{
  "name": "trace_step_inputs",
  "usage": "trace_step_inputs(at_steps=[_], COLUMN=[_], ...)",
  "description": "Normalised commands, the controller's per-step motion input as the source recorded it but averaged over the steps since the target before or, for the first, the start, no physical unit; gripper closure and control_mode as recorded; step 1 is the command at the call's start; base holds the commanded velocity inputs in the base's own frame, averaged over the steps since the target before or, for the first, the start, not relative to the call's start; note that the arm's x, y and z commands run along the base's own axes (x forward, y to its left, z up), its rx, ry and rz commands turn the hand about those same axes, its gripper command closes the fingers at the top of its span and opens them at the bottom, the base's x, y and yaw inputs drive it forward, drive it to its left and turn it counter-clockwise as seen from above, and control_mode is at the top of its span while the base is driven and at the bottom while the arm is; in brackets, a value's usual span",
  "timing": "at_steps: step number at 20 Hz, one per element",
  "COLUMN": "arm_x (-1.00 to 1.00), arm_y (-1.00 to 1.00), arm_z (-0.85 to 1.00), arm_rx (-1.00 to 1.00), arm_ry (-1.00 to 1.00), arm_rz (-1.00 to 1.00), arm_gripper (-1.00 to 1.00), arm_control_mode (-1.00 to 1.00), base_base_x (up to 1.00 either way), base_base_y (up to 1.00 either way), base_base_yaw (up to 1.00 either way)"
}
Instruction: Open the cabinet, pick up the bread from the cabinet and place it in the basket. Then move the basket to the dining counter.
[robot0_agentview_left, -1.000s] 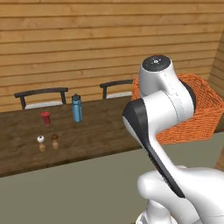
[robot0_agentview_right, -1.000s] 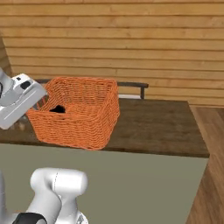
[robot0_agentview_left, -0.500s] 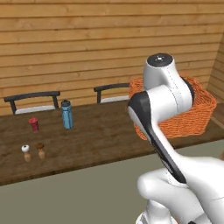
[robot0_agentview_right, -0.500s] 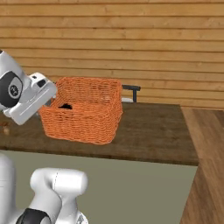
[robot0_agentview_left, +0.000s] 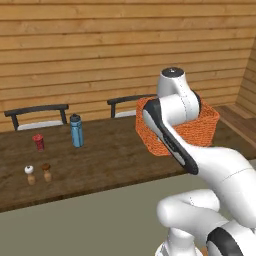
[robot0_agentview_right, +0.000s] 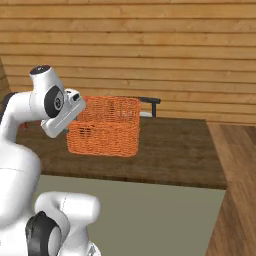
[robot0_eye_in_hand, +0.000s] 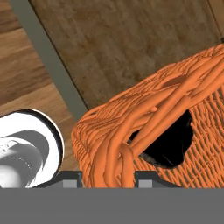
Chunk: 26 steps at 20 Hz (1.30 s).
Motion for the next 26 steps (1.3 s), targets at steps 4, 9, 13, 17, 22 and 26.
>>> trace_step_inputs(at_steps=[4,9,13,17,22,26], arm_x=[1.00,1.00,1.00,0.87,0.58,-0.07], arm_y=[-0.12,-0.09,0.00,0.03,0.07,0.03], arm_z=[-0.51,-0.78,-0.78,-0.70,-0.44,0.10], arm_rx=[0.00,0.00,0.00,0.00,0.00,0.00], arm_ry=[0.20,0.25,0.24,0.16,0.10,0.00], arm_rz=[0.03,0.04,0.00,0.00,0.00,0.00], arm_gripper=[1.00,1.00,1.00,1.00,-1.00,-1.00], arm_control_mode=[-1.00,-1.00,-1.00,-1.00,-1.00,-1.00], base_base_x=[0.00,0.00,0.00,0.00,0.00,0.00], base_base_y=[0.00,0.00,0.00,0.00,0.00,0.00], base_base_yaw=[0.00,0.00,0.00,0.00,0.00,0.00])
